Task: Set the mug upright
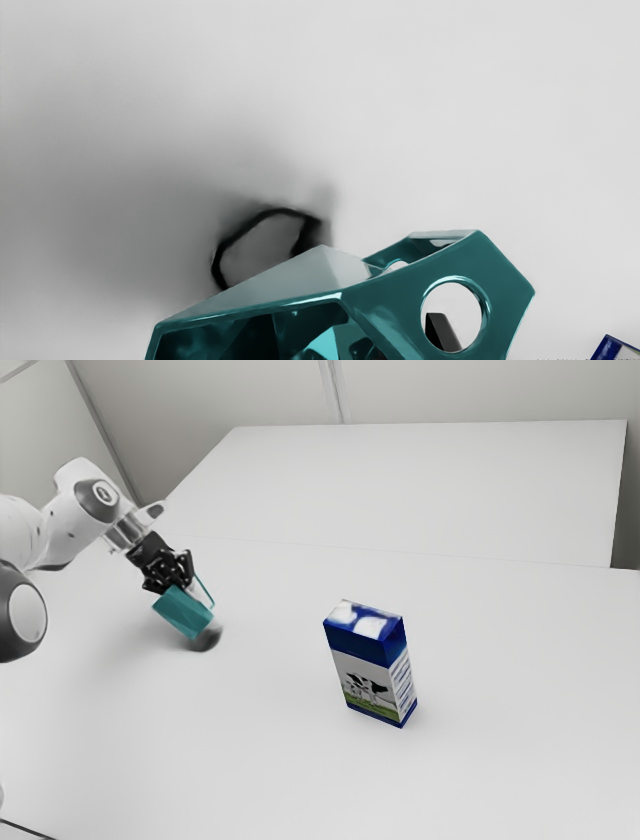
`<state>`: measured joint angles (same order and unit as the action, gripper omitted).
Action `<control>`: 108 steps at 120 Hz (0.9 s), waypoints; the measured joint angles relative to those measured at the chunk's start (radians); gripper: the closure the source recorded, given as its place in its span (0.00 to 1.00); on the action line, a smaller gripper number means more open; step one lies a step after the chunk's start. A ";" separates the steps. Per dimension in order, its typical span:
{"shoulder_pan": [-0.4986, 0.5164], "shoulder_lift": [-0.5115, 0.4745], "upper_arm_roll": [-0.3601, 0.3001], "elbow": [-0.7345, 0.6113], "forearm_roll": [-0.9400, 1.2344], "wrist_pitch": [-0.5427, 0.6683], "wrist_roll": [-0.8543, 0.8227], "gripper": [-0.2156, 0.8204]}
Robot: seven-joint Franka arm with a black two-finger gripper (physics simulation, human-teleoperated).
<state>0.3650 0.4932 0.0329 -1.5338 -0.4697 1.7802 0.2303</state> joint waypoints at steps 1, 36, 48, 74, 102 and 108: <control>-0.004 -0.007 0.000 -0.008 0.008 0.005 -0.001 0.96; -0.121 -0.277 -0.080 -0.351 0.360 0.259 -0.125 0.96; -0.124 -0.330 -0.116 -0.419 0.461 0.342 -0.191 0.96; -0.126 -0.411 -0.161 -0.548 0.549 0.466 -0.340 0.96; -0.127 -0.383 -0.176 -0.586 0.556 0.515 -0.477 0.96; -0.125 -0.365 -0.177 -0.586 0.556 0.525 -0.500 0.96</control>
<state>0.2399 0.1286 -0.1439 -2.1200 0.0858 2.3054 -0.2694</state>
